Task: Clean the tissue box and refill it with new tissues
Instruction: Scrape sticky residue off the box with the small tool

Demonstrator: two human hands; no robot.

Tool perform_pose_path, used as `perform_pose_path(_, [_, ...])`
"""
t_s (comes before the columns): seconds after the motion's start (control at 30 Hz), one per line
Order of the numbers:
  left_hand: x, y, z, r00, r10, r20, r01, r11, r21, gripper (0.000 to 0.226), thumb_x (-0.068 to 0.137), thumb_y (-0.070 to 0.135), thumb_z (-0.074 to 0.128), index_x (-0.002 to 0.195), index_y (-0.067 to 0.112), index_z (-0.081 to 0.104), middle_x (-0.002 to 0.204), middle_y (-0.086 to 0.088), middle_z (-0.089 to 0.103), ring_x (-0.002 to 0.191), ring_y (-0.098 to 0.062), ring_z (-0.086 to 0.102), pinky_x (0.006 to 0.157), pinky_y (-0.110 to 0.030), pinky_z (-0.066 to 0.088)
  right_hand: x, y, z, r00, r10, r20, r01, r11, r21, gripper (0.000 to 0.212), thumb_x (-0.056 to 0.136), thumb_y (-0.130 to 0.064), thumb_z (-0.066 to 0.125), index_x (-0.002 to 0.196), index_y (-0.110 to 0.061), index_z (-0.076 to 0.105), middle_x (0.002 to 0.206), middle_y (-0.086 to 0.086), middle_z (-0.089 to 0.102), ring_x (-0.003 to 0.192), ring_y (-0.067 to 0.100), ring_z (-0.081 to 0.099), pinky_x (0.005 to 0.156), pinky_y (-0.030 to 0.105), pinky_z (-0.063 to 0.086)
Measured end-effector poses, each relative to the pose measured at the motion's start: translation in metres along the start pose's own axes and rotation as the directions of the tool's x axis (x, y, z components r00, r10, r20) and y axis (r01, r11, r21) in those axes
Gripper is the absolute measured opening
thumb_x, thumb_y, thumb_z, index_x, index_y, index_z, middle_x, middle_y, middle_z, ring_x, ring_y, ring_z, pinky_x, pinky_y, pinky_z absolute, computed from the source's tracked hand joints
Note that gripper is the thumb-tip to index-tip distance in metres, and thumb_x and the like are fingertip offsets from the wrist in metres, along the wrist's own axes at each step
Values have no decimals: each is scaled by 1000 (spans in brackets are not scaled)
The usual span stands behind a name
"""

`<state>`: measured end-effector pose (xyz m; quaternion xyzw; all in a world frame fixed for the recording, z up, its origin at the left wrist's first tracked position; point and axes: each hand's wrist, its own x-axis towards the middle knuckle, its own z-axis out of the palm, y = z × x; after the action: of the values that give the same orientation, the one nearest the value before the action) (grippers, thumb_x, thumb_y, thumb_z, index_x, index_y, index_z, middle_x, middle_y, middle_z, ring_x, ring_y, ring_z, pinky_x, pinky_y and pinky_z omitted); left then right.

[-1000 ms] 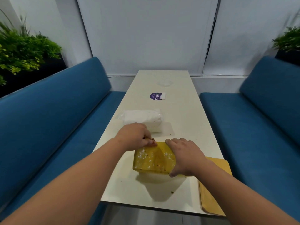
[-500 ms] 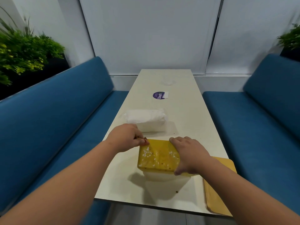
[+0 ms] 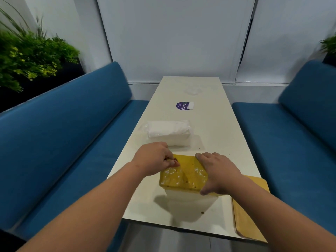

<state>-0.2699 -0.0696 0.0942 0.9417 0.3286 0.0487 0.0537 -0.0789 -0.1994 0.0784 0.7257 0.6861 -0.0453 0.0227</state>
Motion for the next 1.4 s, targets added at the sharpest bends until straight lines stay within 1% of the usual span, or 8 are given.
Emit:
perform_pose_path(0.17, [-10,-19,-1,996,-83,-15,82,997,-7,31,88,57,56,102,36,73,92,11,57,82,-9,55,62,-26,44,1,0,0,1000,-2,-3,2,1000,14,112,60,-59,78,150,-25,21,147,-5,40,125,20,42,106,35,36])
perform_pose_path(0.37, [2,13,4,999,48,-10,-48,999,15,30,87,58,56,103,38,72,96,13,56,85,-9,54,68,-26,45,1,2,0,1000,2,3,-3,1000,12,115,60,-60,79,151,-26,18,150,-5,37,129,21,40,107,35,34])
perform_pose_path(0.57, [2,-7,-4,1000,-15,11,15,1000,-15,28,85,58,60,99,38,74,92,12,58,84,-8,55,68,-30,48,0,3,1,1000,-5,-9,5,999,32,113,61,-59,78,151,-26,18,151,-6,35,129,20,38,109,35,32])
perform_pose_path(0.73, [19,41,10,993,118,14,-118,993,-1,28,87,56,57,104,39,72,94,13,56,88,-10,56,71,-29,46,0,3,2,1000,-6,-21,6,1000,23,109,60,-61,77,148,-26,23,147,-7,39,125,20,41,105,35,35])
perform_pose_path(0.97, [9,-2,2,1000,19,-2,-19,998,-55,27,83,58,61,95,38,74,88,12,58,81,-7,55,68,-29,48,-1,5,5,1000,-11,-26,12,999,42,112,60,-61,78,150,-27,20,150,-7,36,128,20,39,107,35,32])
perform_pose_path(1.17, [23,53,13,990,142,-26,-143,989,-42,24,87,54,56,102,41,72,91,10,58,83,-11,56,66,-27,43,1,3,5,999,-3,-33,4,999,38,98,56,-57,80,137,-28,34,135,-9,47,116,20,45,98,35,38])
perform_pose_path(1.3, [22,25,3,998,58,16,-57,998,-19,29,86,57,57,99,37,73,92,13,57,86,-9,56,69,-27,46,0,6,7,999,-1,-32,1,1000,22,110,56,-62,80,146,-28,25,144,-8,42,122,21,42,102,36,35])
perform_pose_path(1.4, [21,15,1,1000,11,-1,-11,1000,-1,30,85,59,57,98,36,73,93,12,58,86,-9,56,69,-29,47,1,5,6,1000,6,-29,-5,1000,31,112,57,-62,80,147,-28,23,146,-8,40,124,20,41,104,36,34])
